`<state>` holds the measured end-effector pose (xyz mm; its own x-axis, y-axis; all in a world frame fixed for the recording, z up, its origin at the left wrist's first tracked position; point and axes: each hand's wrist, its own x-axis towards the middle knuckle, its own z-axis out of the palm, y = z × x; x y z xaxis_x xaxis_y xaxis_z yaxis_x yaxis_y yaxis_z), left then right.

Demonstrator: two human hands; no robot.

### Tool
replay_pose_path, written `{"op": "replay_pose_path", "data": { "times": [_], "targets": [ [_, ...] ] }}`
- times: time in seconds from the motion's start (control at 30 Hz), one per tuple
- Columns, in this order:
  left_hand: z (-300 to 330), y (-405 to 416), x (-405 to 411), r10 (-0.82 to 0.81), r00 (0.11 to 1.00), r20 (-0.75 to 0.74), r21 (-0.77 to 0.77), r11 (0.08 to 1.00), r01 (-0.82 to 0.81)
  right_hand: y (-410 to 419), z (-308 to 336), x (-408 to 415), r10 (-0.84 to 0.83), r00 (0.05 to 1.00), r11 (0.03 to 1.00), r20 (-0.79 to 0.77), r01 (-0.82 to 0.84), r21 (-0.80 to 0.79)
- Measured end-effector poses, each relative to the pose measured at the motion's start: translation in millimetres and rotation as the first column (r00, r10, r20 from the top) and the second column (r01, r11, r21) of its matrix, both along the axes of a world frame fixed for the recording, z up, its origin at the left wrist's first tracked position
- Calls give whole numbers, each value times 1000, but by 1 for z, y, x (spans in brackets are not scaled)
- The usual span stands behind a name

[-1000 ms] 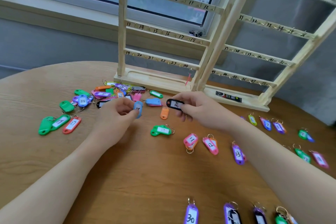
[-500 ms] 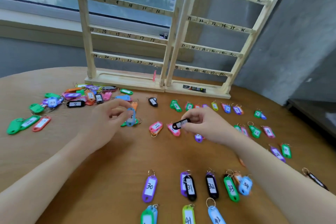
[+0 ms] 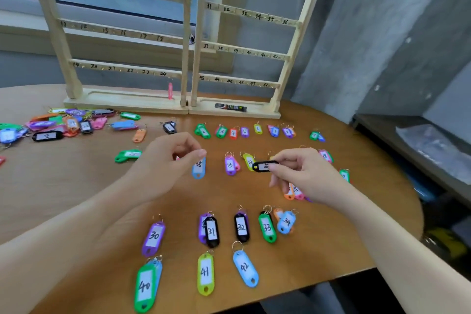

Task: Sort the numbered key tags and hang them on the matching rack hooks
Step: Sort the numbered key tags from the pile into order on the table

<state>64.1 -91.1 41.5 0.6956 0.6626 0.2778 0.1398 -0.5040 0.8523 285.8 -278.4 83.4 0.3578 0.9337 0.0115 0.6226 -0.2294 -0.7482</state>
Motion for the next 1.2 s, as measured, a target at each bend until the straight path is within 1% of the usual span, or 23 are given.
{"op": "replay_pose_path", "data": {
  "times": [0.13, 0.2, 0.33, 0.43, 0.57, 0.67, 0.8, 0.9, 1.03, 1.2],
  "targets": [
    [7, -17, 20, -25, 997, -70, 32, 999, 27, -26, -1, 13, -107, 994, 994, 14, 107, 26],
    [9, -25, 31, -44, 995, -95, 5, 999, 44, -40, -3, 20, -143, 989, 990, 23, 143, 10],
    [10, -42, 52, -140, 973, -185, -62, 990, 130, -64, -8, 33, -160, 987, 987, 13, 160, 7],
    [12, -54, 66, -213, 955, -206, -111, 975, 193, -77, -8, 41, -158, 987, 987, 1, 158, 15],
    [18, -65, 83, -282, 925, -256, -115, 959, 260, -90, -9, 50, -156, 988, 987, -8, 156, 25],
    [22, -69, 96, -314, 907, -280, -101, 949, 298, -98, -10, 55, -182, 983, 983, -14, 182, 31],
    [22, -73, 115, -345, 886, -310, -108, 938, 328, -111, -9, 63, -231, 973, 973, -9, 231, -11],
    [20, -78, 128, -360, 880, -309, -100, 933, 346, -120, -8, 71, -256, 965, 967, -58, 255, -13],
    [15, -89, 145, -371, 877, -304, -57, 926, 372, -131, -8, 77, -265, 964, 964, -12, 265, -14],
    [12, -100, 161, -450, 826, -339, -88, 890, 448, -140, -13, 79, -288, 951, 956, -116, 293, 30]
  ]
}}
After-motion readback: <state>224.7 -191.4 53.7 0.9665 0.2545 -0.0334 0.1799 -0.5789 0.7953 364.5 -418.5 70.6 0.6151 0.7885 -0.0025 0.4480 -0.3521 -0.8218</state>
